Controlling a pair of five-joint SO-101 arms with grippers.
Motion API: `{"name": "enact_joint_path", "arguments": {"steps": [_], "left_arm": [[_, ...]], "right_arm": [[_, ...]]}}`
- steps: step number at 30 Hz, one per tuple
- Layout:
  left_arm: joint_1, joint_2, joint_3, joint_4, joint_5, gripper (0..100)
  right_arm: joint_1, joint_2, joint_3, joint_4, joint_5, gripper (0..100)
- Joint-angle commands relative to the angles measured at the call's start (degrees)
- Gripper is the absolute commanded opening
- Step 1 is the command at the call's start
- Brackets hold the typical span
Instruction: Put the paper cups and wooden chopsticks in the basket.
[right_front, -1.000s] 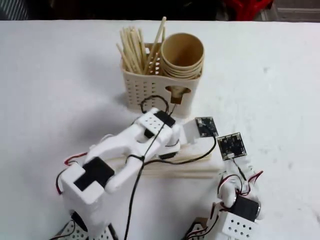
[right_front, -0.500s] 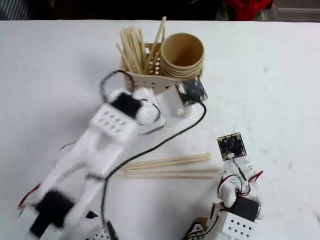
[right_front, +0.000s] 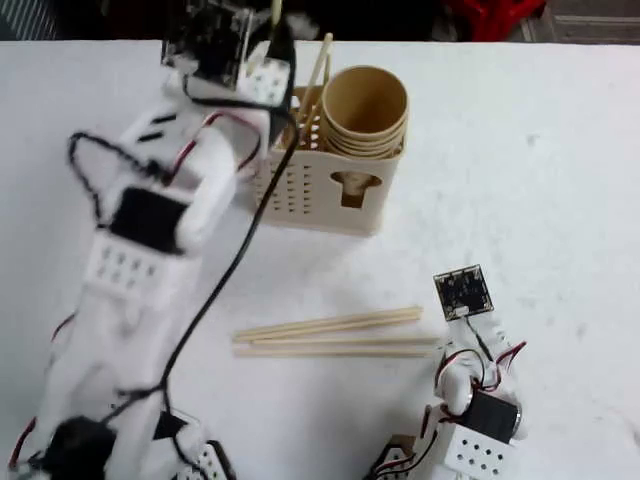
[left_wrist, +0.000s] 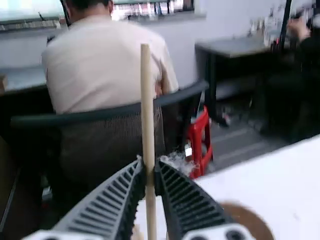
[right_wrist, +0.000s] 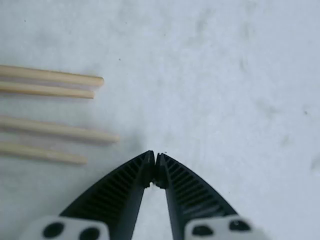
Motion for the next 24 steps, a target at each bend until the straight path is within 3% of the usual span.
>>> {"name": "enact_joint_path", "arguments": {"steps": [1,7,17,24], "left_arm": [[-1.1,8.3,-2.5,-16.4,1.7,2],[-3.3,13.7,-2.0,-16.5,2.0,2],[-3.3,9.2,-2.1,-6.3,2.2,4],[-3.7,7.1,-2.5,-1.3,11.3,14]], "right_arm": [[0.3,-0.5,0.4,0.2,0.3,1.5],[0.3,-0.5,0.4,0.2,0.3,1.5],[0.3,-0.5,0.4,0.2,0.3,1.5],[0.3,-0.5,0.4,0.2,0.3,1.5]]}}
